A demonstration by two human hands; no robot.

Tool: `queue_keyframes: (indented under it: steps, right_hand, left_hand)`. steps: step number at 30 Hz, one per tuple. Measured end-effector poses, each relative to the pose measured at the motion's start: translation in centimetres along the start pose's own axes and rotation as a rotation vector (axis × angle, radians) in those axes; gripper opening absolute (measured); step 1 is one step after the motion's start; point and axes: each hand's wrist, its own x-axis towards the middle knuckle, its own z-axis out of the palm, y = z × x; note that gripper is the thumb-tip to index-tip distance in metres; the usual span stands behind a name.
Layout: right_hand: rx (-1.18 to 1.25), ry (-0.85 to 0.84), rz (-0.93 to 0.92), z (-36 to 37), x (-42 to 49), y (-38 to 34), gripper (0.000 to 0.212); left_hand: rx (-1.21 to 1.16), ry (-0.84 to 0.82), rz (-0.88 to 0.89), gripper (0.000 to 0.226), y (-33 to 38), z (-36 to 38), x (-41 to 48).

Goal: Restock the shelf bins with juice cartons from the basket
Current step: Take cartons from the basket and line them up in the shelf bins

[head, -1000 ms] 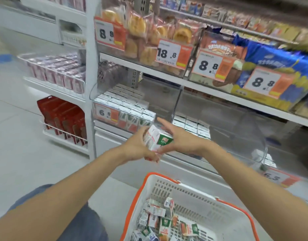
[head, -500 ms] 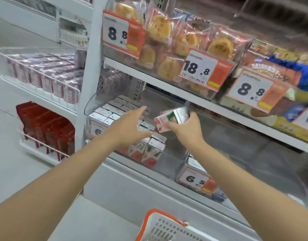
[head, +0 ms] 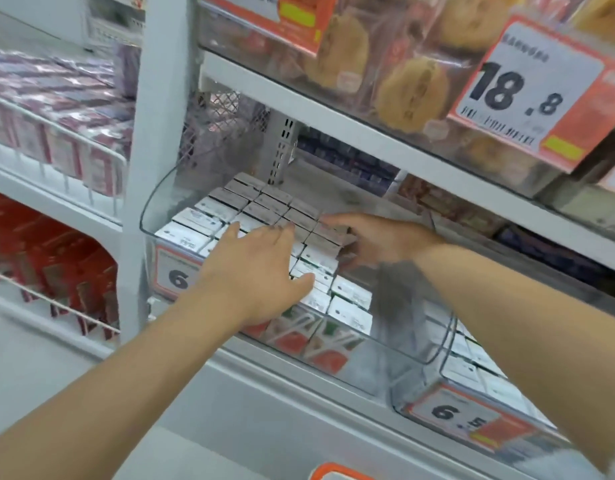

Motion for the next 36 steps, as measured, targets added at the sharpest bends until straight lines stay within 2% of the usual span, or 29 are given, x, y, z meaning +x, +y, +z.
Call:
queue_keyframes:
  steps: [2,8,11,13,15,17,21,24,26,28,30,32,34,36]
  right_hand:
    - [0.053,-0.003,0.039,-0.1,0.7,-0.4,0.046]
    - [-0.033,-0.05,0.013,-0.8,1.4,0.2,0.025]
    - [-0.035,-0.012,-0.005,-0.5,1.4,0.5,0.024]
    - [-0.083,0.054,-0.044,-0.1,1.2,0.7,0.035]
    - [-0.279,0.214,-0.11,0.2,0.9,1.1,0.063]
    - [-0.508,0.391,-0.208,0.8,0.1,1.3,0.073]
    - [-0.673,0.563,-0.36,3.5,-4.2,2.1,0.061]
    - [-0.77,0.629,-0.62,6.0,-9.4,3.9,0.043]
    - [-0.736,0.628,-0.713,7.5,-13.2,5.7,0.032]
    - [-0.695,0.612,-0.766,8.6,-16.6,8.4,0.028]
    - [-0.678,0.571,-0.776,9.4,-19.3,12.2,0.025]
    - [-0.643,0.5,-0.677,9.8,-21.4,17.3,0.022]
    - [-0.605,0.405,-0.471,10.1,-22.9,23.6,0.023]
    - [-0.588,0.291,-0.216,10.1,-24.3,30.7,0.025]
  left_hand:
    - [0.005,0.003,-0.003,0.083,-0.1,0.0,0.0]
    - [0.001,0.011,0.017,0.076,0.0,0.1,-0.3]
    - [-0.007,0.003,0.02,0.076,0.0,0.3,-0.3]
    - [-0.012,0.0,0.022,0.075,-0.1,0.3,-0.2]
    - [-0.014,-0.011,0.023,0.075,0.0,0.2,-0.3]
    - [-0.019,-0.023,0.02,0.074,0.1,0.1,-0.5]
    - [-0.074,0.04,-0.002,0.064,0.8,-1.1,-1.3]
    - [0.033,0.258,0.024,0.04,2.4,-2.4,-2.5]
    - [-0.054,0.361,-0.001,0.022,4.2,-2.8,-4.3]
    - [-0.211,0.382,-0.033,0.014,6.3,-2.3,-6.6]
    - [-0.345,0.289,-0.058,0.017,8.7,-0.5,-9.1]
    - [-0.526,0.085,-0.082,0.017,11.6,2.3,-11.8]
    - [-0.703,-0.17,-0.094,0.012,14.6,6.2,-14.4]
    - [-0.762,-0.378,-0.124,0.011,17.4,10.6,-17.1]
